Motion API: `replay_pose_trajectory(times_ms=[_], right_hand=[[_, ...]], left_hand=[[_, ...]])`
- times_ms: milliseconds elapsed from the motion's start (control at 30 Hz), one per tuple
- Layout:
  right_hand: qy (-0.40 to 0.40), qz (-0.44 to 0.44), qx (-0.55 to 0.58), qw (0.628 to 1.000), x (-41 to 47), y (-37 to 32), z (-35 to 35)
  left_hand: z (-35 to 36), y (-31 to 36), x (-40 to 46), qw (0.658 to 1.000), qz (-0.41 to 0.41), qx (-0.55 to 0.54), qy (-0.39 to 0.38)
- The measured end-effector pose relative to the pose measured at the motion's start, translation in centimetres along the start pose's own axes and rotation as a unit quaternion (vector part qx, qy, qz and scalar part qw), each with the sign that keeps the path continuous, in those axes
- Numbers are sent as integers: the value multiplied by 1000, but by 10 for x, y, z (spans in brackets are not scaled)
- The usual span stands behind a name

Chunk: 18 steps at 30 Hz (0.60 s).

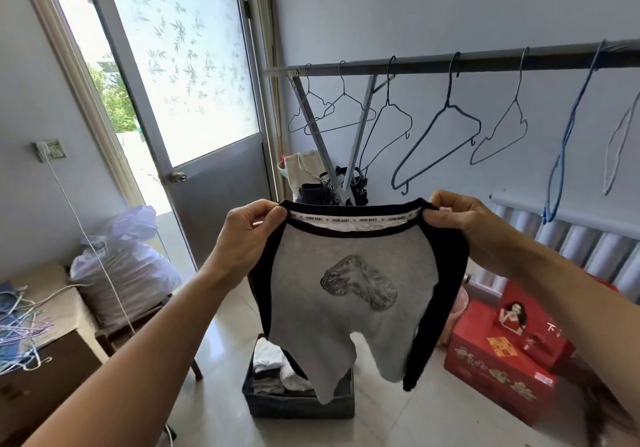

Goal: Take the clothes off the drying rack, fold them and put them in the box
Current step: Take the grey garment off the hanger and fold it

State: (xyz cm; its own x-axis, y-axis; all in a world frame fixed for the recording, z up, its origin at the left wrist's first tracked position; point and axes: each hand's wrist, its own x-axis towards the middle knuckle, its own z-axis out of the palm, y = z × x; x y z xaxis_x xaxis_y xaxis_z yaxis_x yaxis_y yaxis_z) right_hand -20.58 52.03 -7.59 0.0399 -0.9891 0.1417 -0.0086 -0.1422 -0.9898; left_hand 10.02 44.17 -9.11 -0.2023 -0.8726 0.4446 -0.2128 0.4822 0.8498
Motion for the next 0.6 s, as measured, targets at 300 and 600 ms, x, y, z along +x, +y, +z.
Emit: replay_pose_trajectory(times_ms=[300, 600], right_hand=[[231, 47, -100, 967, 9, 40, 43], [199, -47, -171, 964, 14, 48, 98]], left_hand=[[46, -16, -2, 990, -129, 59, 9], [94, 3, -23, 995, -96, 37, 10]])
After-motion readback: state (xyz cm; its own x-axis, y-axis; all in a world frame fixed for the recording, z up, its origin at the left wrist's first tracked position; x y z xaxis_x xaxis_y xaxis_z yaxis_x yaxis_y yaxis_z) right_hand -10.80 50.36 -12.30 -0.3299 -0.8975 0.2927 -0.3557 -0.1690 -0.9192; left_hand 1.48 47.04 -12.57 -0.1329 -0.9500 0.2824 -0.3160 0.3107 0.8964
